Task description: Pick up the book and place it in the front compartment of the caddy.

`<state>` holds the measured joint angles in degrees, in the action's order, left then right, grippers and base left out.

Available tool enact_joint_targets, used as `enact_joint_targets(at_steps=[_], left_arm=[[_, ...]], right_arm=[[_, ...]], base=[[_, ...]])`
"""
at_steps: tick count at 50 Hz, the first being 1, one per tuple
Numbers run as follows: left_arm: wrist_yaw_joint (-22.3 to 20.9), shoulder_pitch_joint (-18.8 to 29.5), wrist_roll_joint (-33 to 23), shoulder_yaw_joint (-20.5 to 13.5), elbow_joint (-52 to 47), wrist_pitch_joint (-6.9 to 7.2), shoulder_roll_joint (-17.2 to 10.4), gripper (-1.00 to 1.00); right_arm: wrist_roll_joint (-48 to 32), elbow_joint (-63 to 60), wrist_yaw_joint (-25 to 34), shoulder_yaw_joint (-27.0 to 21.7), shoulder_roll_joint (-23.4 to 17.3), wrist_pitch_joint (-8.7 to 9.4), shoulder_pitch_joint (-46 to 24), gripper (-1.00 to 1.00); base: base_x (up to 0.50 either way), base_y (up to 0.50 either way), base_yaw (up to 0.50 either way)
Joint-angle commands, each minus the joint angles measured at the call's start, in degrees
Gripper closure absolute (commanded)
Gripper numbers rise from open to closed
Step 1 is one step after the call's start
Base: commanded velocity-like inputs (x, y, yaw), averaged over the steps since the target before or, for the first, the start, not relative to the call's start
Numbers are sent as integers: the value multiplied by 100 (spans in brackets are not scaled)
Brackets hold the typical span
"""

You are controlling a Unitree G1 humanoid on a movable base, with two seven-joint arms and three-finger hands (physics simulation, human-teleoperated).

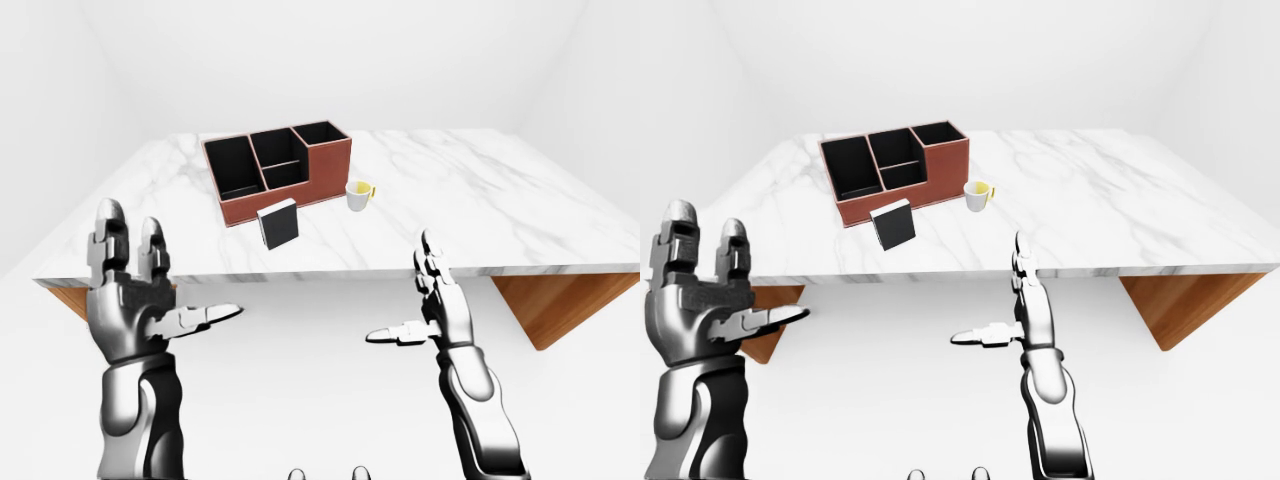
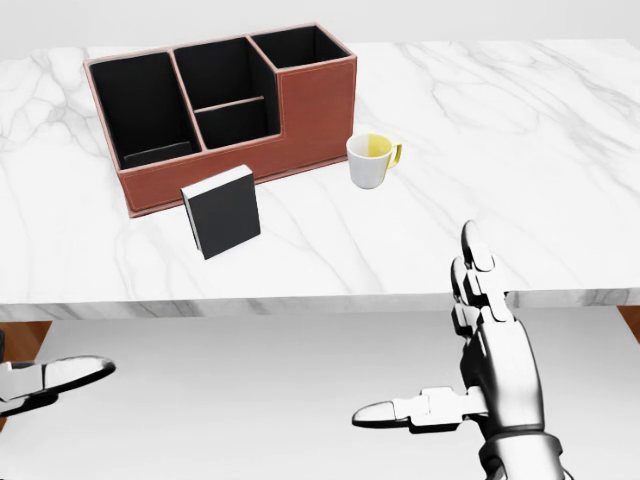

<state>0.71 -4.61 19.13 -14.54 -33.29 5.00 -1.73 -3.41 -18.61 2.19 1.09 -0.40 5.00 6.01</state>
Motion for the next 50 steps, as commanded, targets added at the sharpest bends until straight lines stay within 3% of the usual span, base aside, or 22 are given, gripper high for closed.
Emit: enact_joint_targets(at_steps=[1, 8, 13, 31, 50], left_arm=[[246, 53, 919, -732, -839, 0, -118, -100], [314, 47, 1017, -769, -875, 0, -152, -100], [330, 59, 1004, -755, -843, 0, -163, -100], [357, 65, 1058, -803, -889, 0, -177, -100], [355, 63, 1055, -818, -908, 0, -178, -100]], right_arm=[[-53, -228, -13, 89, 24, 0, 89, -100], [-97, -935, -17, 199, 23, 0, 330, -100], [-396, -1764, -118, 607, 2, 0, 658, -100], [-599, -1888, -210, 714, -86, 0, 657, -100], [-561, -1791, -201, 698, -56, 0, 610, -100]], base=[[0, 0, 0], [0, 0, 0], [0, 0, 0], [0, 0, 0], [0, 49, 0]])
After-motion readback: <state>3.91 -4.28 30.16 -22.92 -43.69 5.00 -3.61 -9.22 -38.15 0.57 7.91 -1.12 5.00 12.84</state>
